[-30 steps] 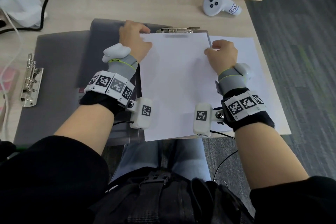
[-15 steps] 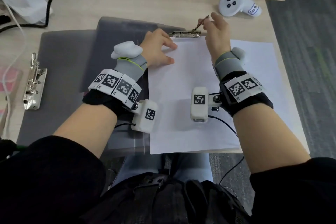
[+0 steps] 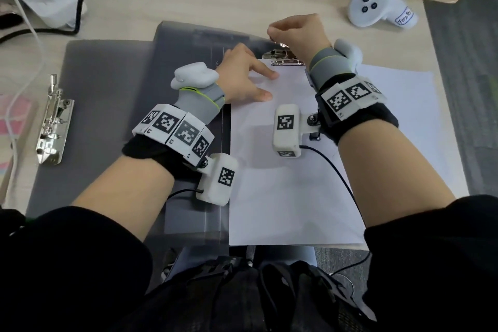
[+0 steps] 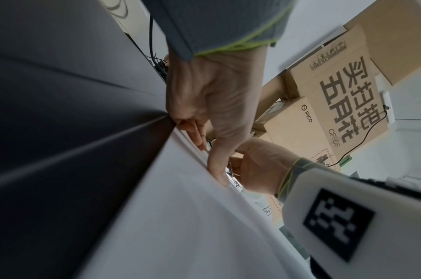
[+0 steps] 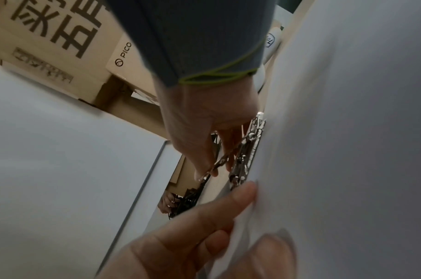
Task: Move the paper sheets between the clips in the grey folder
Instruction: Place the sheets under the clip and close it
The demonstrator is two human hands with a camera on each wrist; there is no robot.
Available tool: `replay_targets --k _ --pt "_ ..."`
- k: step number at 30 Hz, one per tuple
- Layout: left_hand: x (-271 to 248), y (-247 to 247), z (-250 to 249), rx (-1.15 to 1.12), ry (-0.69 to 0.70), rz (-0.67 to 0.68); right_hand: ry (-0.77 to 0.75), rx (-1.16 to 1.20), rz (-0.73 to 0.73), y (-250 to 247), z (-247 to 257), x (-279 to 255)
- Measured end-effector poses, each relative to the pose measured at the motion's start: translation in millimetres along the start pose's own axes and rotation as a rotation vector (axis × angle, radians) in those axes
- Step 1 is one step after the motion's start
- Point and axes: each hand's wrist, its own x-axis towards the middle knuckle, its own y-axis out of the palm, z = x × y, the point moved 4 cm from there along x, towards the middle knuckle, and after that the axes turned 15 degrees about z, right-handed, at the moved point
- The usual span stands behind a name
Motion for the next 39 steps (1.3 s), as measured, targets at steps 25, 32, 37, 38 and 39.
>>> replay_targets --k 25,32,37,38,39 --pt "-9 5 -13 0.070 -0.074 -0.051 0.099 -0.513 -0.011 2 -10 -44" --pt "-34 29 -40 0.194 -0.170 -0.002 0.012 -0.424 -0.038 -10 -21 -109" --pt "-47 62 -65 0.233 -0.127 0.062 0.049 -0.273 -0.120 -25 -41 -167" --pt "-48 69 -71 0.235 -0.100 0.071 0.072 -0.239 -0.165 -31 -49 -178" --pt "-49 76 -76 0.230 -0.067 0.082 0.097 -0.211 -0.212 -38 -58 -190"
